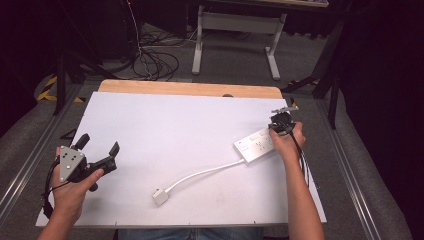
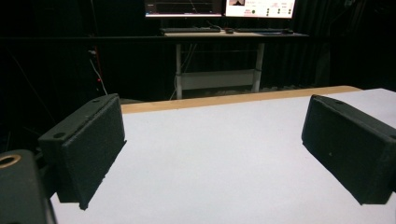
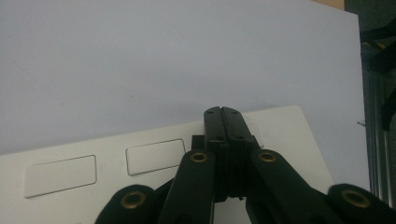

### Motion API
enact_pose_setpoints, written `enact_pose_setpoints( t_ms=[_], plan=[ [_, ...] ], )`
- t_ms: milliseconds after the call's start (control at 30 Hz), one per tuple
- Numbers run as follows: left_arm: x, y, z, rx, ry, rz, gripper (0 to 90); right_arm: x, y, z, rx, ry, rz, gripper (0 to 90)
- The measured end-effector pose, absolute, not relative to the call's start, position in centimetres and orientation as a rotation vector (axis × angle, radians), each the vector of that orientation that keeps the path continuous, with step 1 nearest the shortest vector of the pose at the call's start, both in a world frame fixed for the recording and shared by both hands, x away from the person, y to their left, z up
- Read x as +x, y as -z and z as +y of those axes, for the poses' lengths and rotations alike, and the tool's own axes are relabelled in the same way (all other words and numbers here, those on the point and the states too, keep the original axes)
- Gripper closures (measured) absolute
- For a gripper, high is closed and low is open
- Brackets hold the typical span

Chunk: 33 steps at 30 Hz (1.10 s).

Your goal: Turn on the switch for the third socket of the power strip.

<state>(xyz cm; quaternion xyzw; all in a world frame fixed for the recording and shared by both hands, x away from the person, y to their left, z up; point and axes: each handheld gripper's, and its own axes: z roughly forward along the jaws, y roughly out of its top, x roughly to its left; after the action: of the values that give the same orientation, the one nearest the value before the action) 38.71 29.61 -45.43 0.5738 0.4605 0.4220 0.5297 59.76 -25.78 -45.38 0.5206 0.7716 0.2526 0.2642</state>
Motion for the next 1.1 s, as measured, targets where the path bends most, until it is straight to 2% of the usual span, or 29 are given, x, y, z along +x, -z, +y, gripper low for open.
enact_pose_setpoints(
  t_ms=[1100],
  plan=[
    [38.41, 45.36, 29.73, 1.363, -1.01, 1.103, 6.4, 59.66, 45.54, -26.13, 1.438, -0.732, 2.057, 90.0]
  ],
)
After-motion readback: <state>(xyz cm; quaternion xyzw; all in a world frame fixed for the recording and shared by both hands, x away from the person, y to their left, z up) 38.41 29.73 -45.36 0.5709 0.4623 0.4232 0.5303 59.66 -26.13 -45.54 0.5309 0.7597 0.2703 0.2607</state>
